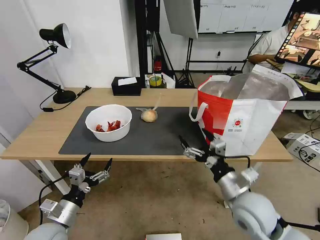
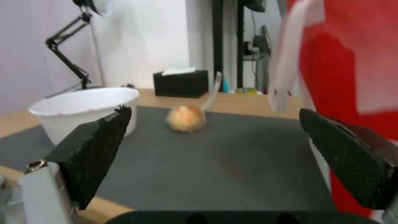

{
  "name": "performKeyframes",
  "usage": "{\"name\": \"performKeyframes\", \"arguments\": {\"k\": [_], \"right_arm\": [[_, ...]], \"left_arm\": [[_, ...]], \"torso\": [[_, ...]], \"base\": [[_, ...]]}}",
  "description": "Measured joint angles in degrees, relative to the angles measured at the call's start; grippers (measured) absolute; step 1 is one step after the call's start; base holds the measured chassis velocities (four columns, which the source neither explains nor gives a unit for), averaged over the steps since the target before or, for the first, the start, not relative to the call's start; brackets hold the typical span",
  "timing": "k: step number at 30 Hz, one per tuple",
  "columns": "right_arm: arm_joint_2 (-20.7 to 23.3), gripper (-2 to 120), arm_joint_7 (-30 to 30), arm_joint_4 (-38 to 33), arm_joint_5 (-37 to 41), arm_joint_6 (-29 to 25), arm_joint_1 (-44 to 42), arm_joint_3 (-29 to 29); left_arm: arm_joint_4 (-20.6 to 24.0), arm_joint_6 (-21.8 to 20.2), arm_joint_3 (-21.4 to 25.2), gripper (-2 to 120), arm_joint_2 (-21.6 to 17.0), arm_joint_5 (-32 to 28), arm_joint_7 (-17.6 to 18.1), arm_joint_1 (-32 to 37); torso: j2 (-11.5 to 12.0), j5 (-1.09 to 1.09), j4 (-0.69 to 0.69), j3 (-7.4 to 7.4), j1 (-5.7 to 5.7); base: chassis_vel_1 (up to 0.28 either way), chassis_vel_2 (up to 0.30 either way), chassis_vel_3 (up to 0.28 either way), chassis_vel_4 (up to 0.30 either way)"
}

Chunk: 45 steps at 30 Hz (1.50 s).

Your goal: Pick up the trash from the table and place it into the takeout bag.

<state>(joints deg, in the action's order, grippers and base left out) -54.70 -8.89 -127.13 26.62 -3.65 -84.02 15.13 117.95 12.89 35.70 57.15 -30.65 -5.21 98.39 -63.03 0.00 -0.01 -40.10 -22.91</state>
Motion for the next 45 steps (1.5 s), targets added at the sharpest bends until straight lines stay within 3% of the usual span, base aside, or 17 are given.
{"name": "performKeyframes", "arguments": {"k": [10, 18, 45], "right_arm": [[-3.5, 100, 0.4, 6.8, -7.0, -7.2, -6.3, -0.4], [-5.8, 100, 0.3, 9.0, -9.3, -8.1, -7.3, -1.9], [-6.1, 100, 0.0, 9.5, -9.9, -8.2, -7.1, -2.9]], "left_arm": [[-0.6, 0.2, -0.1, 100, 0.3, 0.1, -0.1, -0.1], [-1.3, 1.2, -0.1, 100, 1.1, 0.7, -1.3, 0.2], [-1.7, 1.7, 0.1, 100, 2.1, 1.6, -1.5, 1.6]], "torso": [[0.0, 0.0, 0.01, 0.0, 0.0], [0.0, 0.0, 0.01, 0.0, -0.01], [0.0, 0.0, 0.01, 0.0, 0.0]], "base": [[0.0, 0.0, 0.0, 0.0], [0.0, 0.0, 0.0, 0.0], [0.0, 0.0, 0.0, 0.0]]}}
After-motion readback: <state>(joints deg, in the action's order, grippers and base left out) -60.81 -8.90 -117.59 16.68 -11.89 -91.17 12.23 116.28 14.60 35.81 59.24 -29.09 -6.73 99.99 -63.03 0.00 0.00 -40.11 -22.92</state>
